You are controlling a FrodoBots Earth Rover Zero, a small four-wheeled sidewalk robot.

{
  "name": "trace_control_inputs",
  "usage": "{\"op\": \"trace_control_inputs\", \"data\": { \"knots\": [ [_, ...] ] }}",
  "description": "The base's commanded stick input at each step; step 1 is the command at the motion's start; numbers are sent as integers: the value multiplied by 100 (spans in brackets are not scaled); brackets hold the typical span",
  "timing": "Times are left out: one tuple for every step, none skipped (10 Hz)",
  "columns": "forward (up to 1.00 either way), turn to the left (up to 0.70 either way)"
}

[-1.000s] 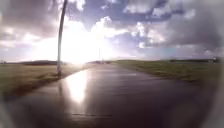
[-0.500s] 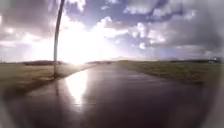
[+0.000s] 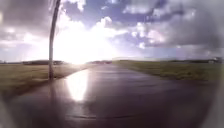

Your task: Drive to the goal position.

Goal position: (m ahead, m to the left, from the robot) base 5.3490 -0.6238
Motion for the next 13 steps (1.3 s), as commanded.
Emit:
{"op": "trace_control_inputs", "data": {
  "knots": [
    [70, 0],
    [70, 0],
    [70, 0],
    [70, 0],
    [70, 0],
    [70, 0],
    [70, 0],
    [70, 0],
    [70, 0],
    [70, 0],
    [70, 0],
    [70, 0],
    [70, 0]
  ]
}}
